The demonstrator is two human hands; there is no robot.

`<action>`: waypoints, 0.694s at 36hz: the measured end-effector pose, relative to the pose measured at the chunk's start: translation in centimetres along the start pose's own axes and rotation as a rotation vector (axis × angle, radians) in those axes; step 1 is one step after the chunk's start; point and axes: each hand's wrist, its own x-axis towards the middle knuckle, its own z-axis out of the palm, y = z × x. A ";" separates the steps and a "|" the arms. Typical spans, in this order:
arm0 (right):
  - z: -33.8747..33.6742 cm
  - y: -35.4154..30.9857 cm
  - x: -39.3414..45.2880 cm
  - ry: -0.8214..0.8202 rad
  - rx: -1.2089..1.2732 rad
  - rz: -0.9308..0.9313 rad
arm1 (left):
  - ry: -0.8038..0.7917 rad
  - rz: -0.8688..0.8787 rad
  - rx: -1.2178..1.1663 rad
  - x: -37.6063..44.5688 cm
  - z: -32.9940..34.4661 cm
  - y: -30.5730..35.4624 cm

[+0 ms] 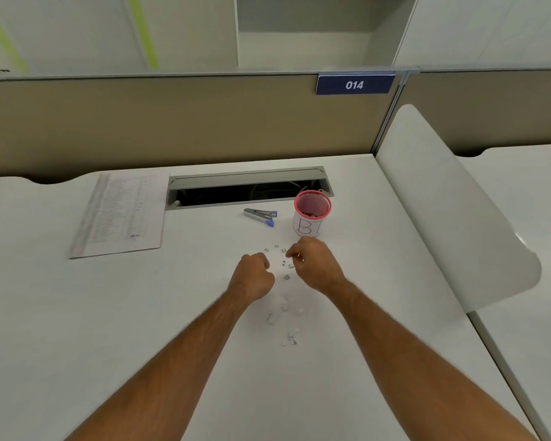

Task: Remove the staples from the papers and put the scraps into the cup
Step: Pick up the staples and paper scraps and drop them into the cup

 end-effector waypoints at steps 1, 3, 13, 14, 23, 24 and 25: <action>0.5 0.1 -0.4 -0.032 -0.007 0.013 | -0.011 -0.007 0.010 -0.4 0.3 -0.3; 1.5 0.2 -1.1 -0.097 -0.028 0.038 | -0.037 -0.021 0.027 -1.0 0.9 -0.8; 4.1 0.3 -3.4 -0.192 -0.034 0.067 | -0.121 -0.033 0.069 -3.4 2.2 -2.7; 4.3 0.3 -3.7 -0.200 -0.039 0.058 | -0.123 -0.030 0.067 -3.5 2.2 -2.8; 3.7 -0.5 -5.4 -0.292 0.016 -0.034 | -0.149 -0.007 -0.025 -3.4 2.6 -2.6; 3.6 -0.6 -5.6 -0.299 0.030 -0.027 | -0.160 -0.013 -0.048 -3.4 2.6 -2.5; 3.4 -0.6 -5.8 -0.304 0.040 -0.017 | -0.176 -0.022 -0.069 -3.5 2.8 -2.4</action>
